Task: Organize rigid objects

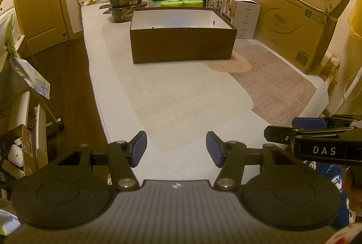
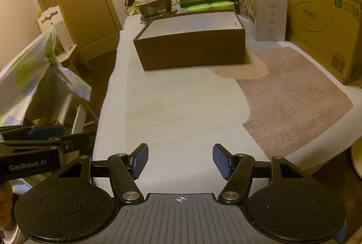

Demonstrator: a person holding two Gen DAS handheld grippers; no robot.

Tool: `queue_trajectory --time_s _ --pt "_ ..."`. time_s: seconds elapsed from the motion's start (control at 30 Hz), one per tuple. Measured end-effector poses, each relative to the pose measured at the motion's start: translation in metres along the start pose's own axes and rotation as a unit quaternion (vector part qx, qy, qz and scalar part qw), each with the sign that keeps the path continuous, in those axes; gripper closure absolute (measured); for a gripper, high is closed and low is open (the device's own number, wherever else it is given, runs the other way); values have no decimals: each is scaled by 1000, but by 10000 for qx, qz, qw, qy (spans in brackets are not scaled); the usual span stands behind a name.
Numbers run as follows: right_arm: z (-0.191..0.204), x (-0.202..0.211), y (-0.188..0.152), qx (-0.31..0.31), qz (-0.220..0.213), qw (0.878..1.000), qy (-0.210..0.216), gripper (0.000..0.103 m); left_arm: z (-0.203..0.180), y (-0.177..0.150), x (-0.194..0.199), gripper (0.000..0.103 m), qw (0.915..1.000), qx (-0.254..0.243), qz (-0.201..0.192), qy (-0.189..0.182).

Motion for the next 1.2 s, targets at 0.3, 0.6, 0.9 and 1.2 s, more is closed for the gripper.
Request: queue_trajectory --time_s 0.3,0.6,0.9,1.2 --pt "0 0 0 -6 -2 10000 -3 40 0 2 -2 48 10000 -13 6 -7" --pt "0 0 0 -7 2 10000 -1 40 0 2 -2 48 10000 -15 10 -2" --pt "-2 -1 0 -16 8 10000 -5 40 -1 2 -3 48 10000 -16 13 0" --pt "-2 -1 0 -17 9 10000 -7 40 -1 2 -3 48 10000 -17 8 -4"
Point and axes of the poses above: each gripper's, at about its wrist camera, not at the fingertips, and x roughly against the way its jaws point, z to its left, y to its top, the point moved 9 cm from there along -x, roughly the way its jaws point, and after that the axes turned 4 degrees about z, right-handed, at the moved point
